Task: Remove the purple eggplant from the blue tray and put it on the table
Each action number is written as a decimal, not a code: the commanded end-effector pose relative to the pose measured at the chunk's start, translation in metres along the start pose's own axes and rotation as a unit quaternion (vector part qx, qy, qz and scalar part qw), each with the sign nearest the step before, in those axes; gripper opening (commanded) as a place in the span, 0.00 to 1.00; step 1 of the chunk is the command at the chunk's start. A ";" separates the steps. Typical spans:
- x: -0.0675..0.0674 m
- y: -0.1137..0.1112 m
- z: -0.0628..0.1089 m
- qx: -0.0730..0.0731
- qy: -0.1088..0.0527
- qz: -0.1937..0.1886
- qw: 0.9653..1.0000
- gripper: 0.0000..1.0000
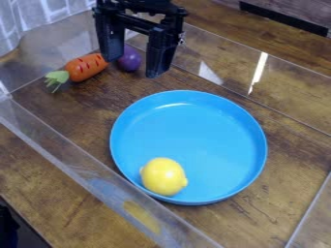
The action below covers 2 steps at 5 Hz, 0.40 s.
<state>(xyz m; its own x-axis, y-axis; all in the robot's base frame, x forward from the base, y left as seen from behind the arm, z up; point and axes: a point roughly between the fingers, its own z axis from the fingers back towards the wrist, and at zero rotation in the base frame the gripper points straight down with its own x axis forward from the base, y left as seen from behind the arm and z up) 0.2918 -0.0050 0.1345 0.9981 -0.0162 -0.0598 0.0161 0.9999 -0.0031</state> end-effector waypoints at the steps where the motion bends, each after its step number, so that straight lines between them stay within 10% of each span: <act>1: -0.005 -0.004 0.000 0.003 0.003 0.005 1.000 1.00; 2: -0.010 0.002 -0.014 0.005 0.006 0.016 1.000 1.00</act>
<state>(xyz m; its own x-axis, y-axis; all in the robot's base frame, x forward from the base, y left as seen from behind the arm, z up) 0.2773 -0.0046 0.1129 0.9943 0.0147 -0.1055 -0.0141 0.9999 0.0064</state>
